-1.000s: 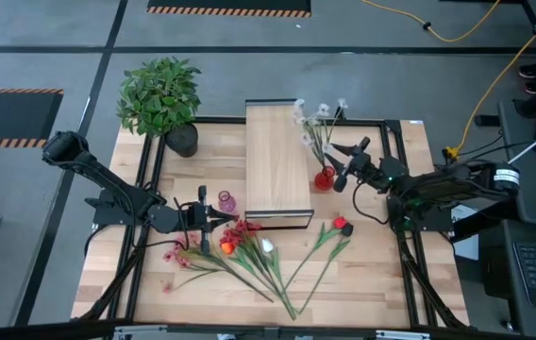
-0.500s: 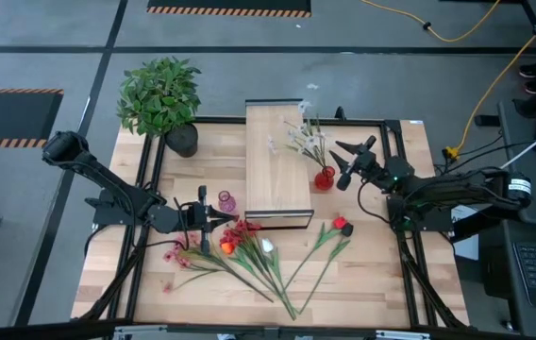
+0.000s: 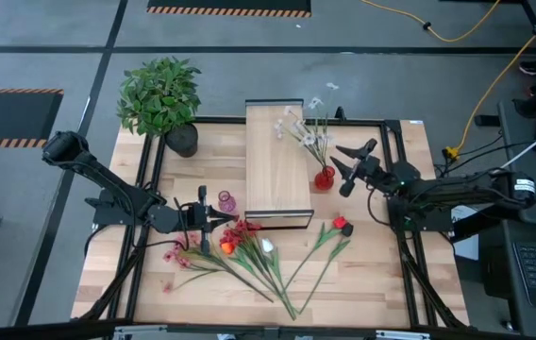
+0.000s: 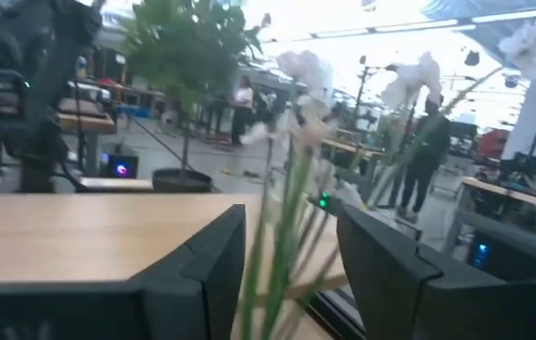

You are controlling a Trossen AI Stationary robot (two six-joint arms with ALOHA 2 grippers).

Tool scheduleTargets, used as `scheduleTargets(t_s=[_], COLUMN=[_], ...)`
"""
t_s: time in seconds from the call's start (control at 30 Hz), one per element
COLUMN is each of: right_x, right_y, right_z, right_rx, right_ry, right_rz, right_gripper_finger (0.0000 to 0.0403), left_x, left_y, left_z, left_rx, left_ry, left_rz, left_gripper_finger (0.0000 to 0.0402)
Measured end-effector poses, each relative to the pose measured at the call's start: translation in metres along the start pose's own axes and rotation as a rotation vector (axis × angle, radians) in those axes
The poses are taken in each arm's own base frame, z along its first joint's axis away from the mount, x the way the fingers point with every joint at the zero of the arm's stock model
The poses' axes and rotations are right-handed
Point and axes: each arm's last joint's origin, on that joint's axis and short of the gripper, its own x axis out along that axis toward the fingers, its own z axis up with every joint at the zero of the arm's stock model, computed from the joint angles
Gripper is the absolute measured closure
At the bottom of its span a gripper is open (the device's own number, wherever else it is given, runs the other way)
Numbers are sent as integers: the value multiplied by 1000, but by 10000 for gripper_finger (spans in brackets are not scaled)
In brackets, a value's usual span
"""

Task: Pick and place flowers into a vace then onto a shelf
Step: Put the black tulip into the red vase

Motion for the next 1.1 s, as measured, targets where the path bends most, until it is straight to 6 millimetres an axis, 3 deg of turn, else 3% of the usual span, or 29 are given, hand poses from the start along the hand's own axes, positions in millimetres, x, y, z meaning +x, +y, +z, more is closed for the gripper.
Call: scheduleTargets(t_s=[0.27, 0.57, 0.8, 1.1], right_x=[5, 16, 3, -22], right_y=[20, 54, 74, 98], right_z=[27, 54, 77, 84], right_rx=[64, 38, 113, 206], right_ry=[-64, 225, 417, 488], right_rz=[123, 348, 380, 352], right_gripper_finger=[279, 394, 395, 399], left_x=[0, 0, 0, 0], left_y=[0, 0, 0, 0], left_z=[0, 0, 0, 0], left_rx=[0, -2, -21, -65], left_ry=[0, 0, 0, 0], left_rz=[0, 0, -1, -1], left_gripper_finger=[398, 398, 398, 398])
